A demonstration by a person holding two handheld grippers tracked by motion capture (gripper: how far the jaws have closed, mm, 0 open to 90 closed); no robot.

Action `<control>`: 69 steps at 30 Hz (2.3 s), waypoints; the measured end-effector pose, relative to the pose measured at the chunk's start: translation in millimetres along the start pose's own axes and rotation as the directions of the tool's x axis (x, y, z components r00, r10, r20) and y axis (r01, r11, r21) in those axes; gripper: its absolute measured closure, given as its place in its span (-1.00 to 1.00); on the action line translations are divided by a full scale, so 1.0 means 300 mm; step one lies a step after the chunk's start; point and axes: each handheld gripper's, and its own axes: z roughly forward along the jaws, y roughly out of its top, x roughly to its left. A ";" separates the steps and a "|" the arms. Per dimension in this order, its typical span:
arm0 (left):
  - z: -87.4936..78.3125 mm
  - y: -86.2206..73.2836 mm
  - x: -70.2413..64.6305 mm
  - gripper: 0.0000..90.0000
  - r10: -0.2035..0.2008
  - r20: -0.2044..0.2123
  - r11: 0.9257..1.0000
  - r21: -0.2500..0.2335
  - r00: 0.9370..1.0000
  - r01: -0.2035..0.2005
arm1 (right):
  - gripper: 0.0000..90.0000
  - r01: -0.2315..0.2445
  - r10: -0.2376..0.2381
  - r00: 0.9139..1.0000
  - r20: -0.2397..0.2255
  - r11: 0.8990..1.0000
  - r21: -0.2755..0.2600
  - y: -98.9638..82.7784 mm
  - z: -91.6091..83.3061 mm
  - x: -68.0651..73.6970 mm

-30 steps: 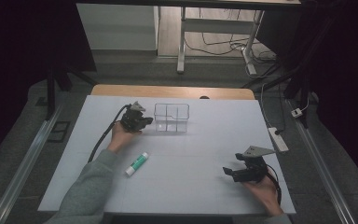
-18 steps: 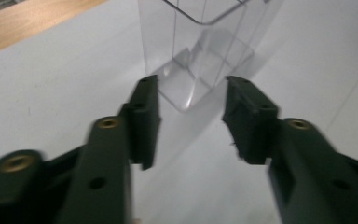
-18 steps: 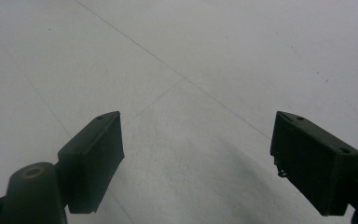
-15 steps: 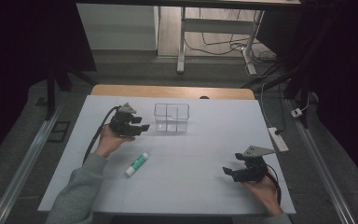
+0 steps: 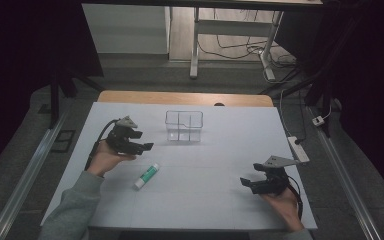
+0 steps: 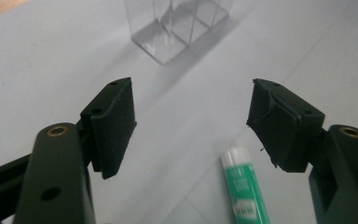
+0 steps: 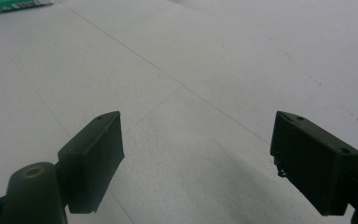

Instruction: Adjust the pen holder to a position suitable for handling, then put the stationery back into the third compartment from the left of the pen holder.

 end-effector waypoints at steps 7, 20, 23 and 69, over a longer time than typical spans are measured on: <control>-0.060 -0.059 -0.068 -0.35 0.026 0.009 1.000 0.010 1.000 -0.026 | -0.63 0.005 -0.005 1.000 -0.002 1.000 0.000 -0.001 0.002 0.001; -0.108 -0.128 -0.116 -0.38 0.027 0.021 0.996 0.084 0.999 -0.028 | -0.64 0.023 -0.023 1.000 0.005 1.000 0.014 -0.006 -0.004 0.012; -0.097 -0.131 -0.125 -0.39 0.033 0.021 0.994 0.105 0.999 -0.035 | -0.64 0.024 -0.024 1.000 0.007 1.000 0.008 -0.006 -0.008 0.016; 0.083 -0.197 -0.200 -0.33 0.092 -0.007 0.921 0.381 0.996 -0.083 | -0.63 0.035 -0.035 0.999 0.009 0.999 0.021 -0.004 0.001 0.019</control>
